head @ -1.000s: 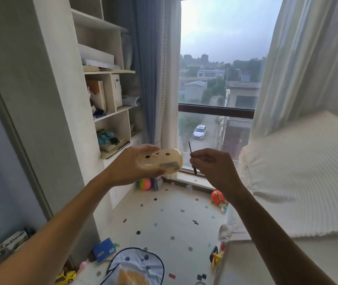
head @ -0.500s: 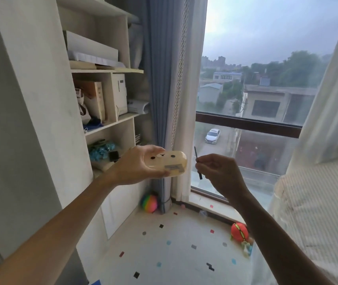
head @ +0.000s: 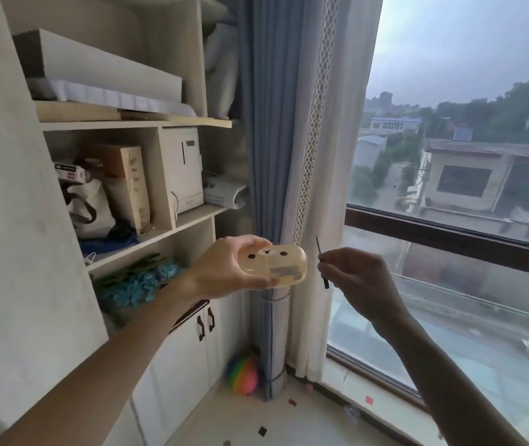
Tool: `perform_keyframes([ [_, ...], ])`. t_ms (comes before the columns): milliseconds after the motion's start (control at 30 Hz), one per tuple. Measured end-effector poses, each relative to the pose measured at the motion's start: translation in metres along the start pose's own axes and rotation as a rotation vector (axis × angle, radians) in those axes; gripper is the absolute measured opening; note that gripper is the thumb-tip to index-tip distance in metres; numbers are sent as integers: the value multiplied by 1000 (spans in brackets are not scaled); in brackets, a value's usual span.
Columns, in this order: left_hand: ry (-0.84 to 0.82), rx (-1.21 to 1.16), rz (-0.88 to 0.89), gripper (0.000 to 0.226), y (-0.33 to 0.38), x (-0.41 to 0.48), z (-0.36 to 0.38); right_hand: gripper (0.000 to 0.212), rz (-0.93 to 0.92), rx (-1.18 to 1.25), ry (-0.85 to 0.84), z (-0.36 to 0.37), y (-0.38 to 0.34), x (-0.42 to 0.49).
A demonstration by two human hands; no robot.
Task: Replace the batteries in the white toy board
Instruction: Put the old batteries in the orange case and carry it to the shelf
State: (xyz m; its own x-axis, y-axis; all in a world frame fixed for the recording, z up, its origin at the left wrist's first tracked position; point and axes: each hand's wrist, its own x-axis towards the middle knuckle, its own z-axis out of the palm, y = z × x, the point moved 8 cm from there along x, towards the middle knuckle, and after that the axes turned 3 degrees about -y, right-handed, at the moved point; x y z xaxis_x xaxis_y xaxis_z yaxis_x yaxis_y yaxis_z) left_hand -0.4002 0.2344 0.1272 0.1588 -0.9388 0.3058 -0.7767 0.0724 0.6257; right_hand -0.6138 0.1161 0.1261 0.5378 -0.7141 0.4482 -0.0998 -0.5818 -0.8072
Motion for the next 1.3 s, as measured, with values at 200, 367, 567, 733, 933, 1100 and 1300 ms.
perform_keyframes([
  [200,122,34,-158,72,-72,103,-9,12,-56,13,-136,28,65,152],
  [367,235,118,-312,76,-130,156,-37,12,-117,-8,-272,71,94,264],
  [567,297,197,-489,78,-224,199,-74,13,-126,55,-458,167,128,372],
  [733,354,273,-575,87,-315,230,-106,13,-167,56,-534,265,143,451],
  [933,342,364,-735,93,-418,266,-135,9,-161,-73,-693,384,164,528],
  [1100,319,466,-767,77,-458,286,-138,13,-235,-288,-778,464,179,563],
  [1300,121,753,-877,65,-496,300,-129,10,-360,-459,-815,521,192,573],
])
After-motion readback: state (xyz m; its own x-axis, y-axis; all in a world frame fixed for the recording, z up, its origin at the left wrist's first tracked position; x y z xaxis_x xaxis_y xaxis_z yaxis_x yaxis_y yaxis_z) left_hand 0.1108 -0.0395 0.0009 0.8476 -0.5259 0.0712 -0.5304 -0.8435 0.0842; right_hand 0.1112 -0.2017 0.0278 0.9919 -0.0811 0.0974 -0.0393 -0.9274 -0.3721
